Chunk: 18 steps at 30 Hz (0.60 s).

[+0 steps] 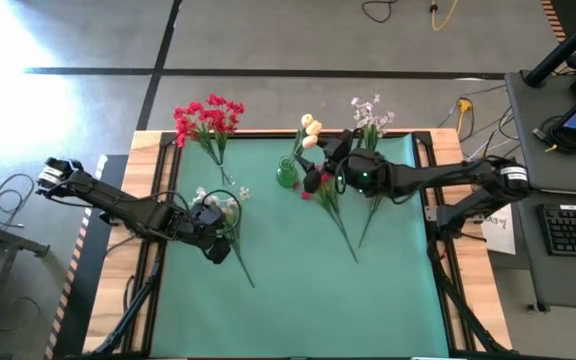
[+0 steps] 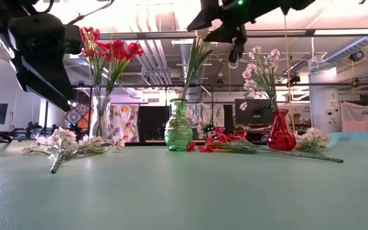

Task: Sort flowers into vase by color
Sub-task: Put the white tulip into the green vase, then put the red flowers into the transparent vase

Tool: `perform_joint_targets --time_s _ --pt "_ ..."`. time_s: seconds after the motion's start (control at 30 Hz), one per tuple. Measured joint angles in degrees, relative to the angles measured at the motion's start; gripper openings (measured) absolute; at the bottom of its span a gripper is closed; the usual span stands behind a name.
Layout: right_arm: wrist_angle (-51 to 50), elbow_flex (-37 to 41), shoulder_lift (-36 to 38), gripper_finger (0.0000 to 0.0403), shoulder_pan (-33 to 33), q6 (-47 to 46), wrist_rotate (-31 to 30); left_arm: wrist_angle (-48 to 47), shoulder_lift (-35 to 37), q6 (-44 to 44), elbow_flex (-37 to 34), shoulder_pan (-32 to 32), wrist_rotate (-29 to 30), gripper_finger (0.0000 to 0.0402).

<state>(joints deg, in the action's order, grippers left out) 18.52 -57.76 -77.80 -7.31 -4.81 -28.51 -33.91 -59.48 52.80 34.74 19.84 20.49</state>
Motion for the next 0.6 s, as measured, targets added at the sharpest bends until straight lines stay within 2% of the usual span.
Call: perform_joint_targets --time_s 0.27,0.6 --pt "-15.0 0.0 5.0 0.032 0.4 -9.4 -0.1 0.1 0.0 0.0 0.0 0.0 0.0 0.0268" --pt "-29.3 0.0 7.5 0.0315 5.3 -19.2 0.0 4.4 0.0 -2.8 0.0 0.0 0.0 0.0268"
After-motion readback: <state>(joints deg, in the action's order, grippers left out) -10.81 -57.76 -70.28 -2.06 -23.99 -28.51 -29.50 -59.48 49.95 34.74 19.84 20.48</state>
